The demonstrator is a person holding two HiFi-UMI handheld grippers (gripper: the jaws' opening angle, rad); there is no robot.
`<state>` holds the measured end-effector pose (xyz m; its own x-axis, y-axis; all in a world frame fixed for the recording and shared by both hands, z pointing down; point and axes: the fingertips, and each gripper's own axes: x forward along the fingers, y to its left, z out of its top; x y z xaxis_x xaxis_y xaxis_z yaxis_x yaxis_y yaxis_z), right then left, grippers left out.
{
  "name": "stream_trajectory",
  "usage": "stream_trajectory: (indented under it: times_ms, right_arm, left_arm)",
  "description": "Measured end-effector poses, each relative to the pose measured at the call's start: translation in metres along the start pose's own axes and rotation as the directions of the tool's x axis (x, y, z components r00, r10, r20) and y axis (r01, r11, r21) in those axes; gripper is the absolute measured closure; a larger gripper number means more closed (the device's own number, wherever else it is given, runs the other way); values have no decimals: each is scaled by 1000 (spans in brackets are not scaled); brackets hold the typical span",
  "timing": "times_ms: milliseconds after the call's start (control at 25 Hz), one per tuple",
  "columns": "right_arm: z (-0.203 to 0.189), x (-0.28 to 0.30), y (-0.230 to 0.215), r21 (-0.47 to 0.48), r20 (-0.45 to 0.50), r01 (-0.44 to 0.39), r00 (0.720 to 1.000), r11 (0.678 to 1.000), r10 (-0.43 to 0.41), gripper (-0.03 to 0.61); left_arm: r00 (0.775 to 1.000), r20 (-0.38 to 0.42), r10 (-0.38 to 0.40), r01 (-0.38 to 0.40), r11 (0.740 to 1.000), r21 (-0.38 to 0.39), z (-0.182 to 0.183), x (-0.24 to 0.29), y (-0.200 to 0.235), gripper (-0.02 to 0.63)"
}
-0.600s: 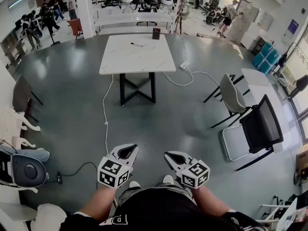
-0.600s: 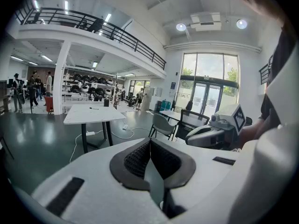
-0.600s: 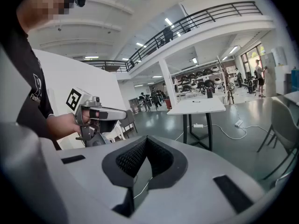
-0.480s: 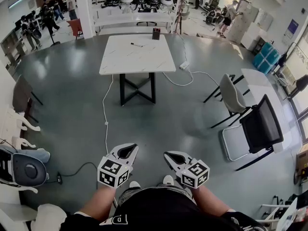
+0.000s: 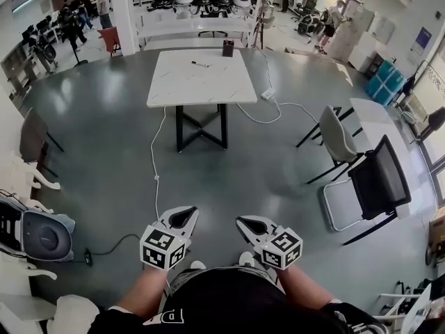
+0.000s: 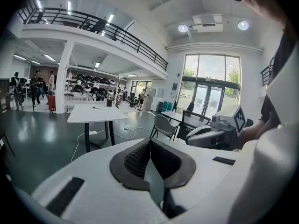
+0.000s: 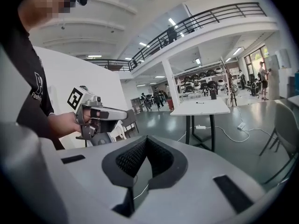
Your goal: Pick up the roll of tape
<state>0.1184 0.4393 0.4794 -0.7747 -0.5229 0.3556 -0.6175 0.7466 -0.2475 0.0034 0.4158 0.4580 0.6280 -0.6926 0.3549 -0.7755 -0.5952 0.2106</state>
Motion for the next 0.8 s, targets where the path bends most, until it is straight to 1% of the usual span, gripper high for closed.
stream_trajectory:
  times_ms: [80, 280, 520, 800]
  right_arm:
    - [0, 8, 5, 0, -7, 0, 1000, 1000, 0, 575]
    - [2, 29, 27, -2, -1, -20, 1000, 1000, 20, 575]
    - [-1, 43, 44, -13, -10, -5, 1000, 1000, 5, 575]
    - [-7, 47, 52, 2, -38, 21, 999, 1000, -21, 575]
  left_arm:
    - [1000, 0, -4, 4, 1000, -14, -2, -7, 6, 595]
    - [1000, 2, -7, 7, 996, -89, -13, -28, 32, 595]
    - [1000, -9, 12, -13, 999, -45, -27, -52, 50, 595]
    - [1000, 2, -1, 1, 998, -60, -33, -63, 53, 595]
